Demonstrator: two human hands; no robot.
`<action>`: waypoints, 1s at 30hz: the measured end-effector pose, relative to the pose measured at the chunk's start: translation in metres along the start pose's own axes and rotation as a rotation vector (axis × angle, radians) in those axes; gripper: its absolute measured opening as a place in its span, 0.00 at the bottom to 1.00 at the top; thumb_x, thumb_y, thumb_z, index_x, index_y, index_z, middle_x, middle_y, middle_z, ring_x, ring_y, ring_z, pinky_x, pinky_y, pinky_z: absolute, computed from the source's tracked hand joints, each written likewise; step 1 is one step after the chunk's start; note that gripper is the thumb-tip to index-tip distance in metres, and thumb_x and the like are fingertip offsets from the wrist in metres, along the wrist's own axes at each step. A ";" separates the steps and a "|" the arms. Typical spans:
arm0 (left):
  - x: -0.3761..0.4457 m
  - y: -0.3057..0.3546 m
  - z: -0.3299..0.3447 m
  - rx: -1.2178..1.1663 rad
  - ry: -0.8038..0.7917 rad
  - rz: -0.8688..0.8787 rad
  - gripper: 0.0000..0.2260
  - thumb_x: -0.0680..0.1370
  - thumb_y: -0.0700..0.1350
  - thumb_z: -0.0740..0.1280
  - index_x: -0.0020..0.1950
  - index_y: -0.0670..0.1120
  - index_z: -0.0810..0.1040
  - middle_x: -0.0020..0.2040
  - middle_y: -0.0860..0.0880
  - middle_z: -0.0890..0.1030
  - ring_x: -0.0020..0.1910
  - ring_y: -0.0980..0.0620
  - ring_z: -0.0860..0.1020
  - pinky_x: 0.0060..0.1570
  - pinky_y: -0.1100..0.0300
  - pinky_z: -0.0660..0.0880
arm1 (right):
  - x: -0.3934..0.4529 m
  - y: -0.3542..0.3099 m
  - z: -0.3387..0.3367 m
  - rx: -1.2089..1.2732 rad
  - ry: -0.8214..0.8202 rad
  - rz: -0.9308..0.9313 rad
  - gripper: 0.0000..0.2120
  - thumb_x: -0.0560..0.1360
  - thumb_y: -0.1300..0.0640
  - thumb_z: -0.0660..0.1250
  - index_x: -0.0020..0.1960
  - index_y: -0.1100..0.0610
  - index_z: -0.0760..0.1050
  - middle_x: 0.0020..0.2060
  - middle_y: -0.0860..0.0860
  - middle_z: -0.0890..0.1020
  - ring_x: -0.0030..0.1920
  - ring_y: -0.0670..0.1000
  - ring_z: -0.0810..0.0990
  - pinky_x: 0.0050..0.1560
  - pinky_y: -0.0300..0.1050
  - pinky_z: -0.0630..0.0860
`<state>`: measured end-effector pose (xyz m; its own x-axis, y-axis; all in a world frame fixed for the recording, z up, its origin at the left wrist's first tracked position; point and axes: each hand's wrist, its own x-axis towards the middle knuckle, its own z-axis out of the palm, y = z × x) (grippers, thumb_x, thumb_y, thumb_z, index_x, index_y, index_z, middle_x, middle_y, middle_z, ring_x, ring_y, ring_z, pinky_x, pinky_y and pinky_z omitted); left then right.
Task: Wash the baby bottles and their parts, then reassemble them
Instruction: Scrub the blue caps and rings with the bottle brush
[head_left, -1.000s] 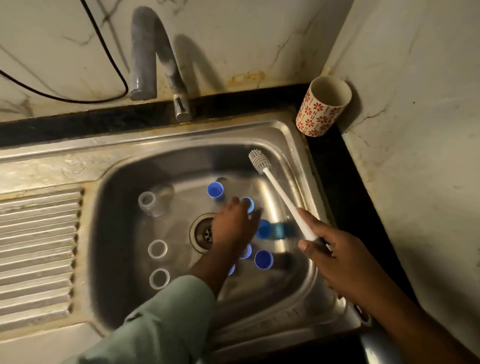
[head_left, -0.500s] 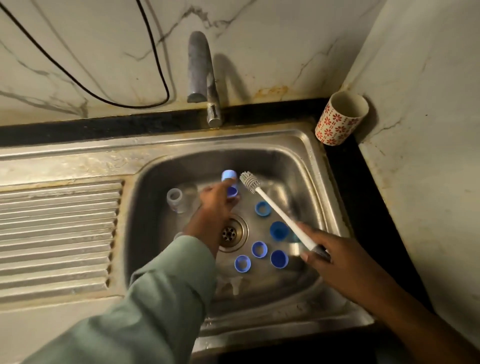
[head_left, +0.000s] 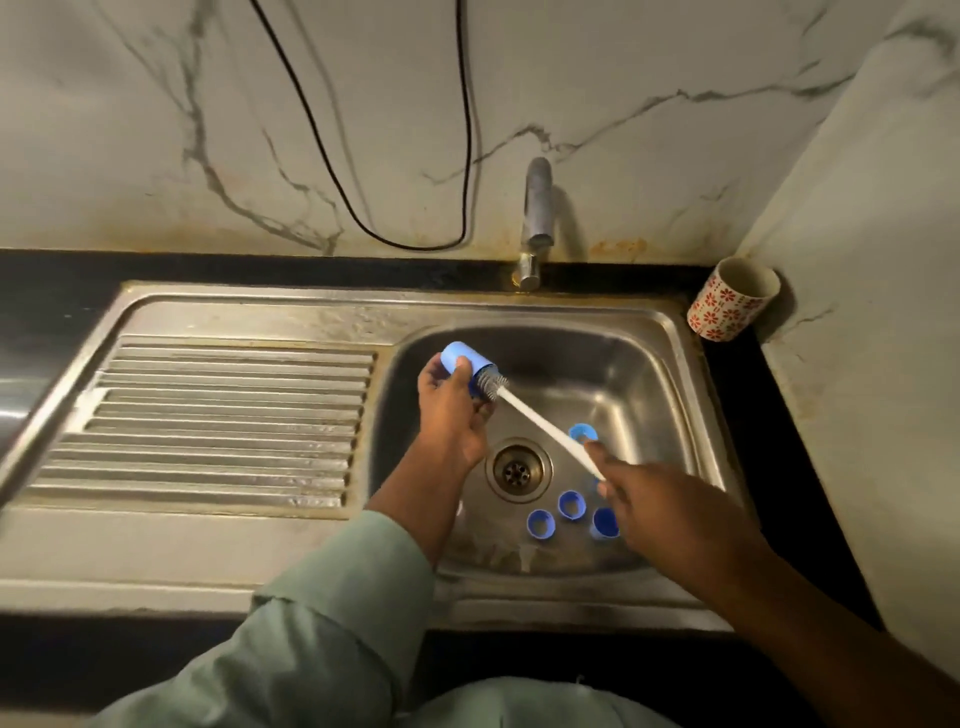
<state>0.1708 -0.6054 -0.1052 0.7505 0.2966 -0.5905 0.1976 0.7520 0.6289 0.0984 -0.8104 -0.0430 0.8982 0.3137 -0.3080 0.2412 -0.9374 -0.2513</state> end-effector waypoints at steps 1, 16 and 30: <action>-0.003 0.003 -0.002 -0.016 -0.024 0.012 0.14 0.85 0.43 0.61 0.70 0.49 0.68 0.65 0.38 0.77 0.49 0.44 0.81 0.46 0.52 0.78 | -0.001 -0.005 0.000 0.127 -0.043 -0.007 0.21 0.81 0.48 0.55 0.73 0.36 0.60 0.32 0.43 0.72 0.31 0.44 0.72 0.33 0.39 0.68; -0.023 0.053 -0.031 -0.077 -0.337 -0.141 0.22 0.83 0.54 0.60 0.72 0.42 0.71 0.57 0.38 0.80 0.53 0.42 0.82 0.57 0.44 0.77 | -0.016 -0.040 -0.007 1.166 -0.263 0.173 0.12 0.80 0.52 0.61 0.57 0.37 0.78 0.27 0.49 0.72 0.21 0.45 0.63 0.21 0.36 0.61; -0.018 0.084 -0.022 -0.038 -0.332 -0.172 0.26 0.82 0.59 0.60 0.71 0.41 0.73 0.58 0.40 0.78 0.51 0.45 0.79 0.55 0.46 0.78 | -0.020 -0.055 -0.014 0.787 -0.029 -0.002 0.18 0.81 0.54 0.60 0.68 0.38 0.71 0.25 0.45 0.71 0.24 0.43 0.68 0.24 0.40 0.66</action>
<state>0.1599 -0.5345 -0.0537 0.8733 -0.0378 -0.4857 0.3192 0.7975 0.5119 0.0723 -0.7671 -0.0100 0.8854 0.3290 -0.3283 -0.0984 -0.5575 -0.8243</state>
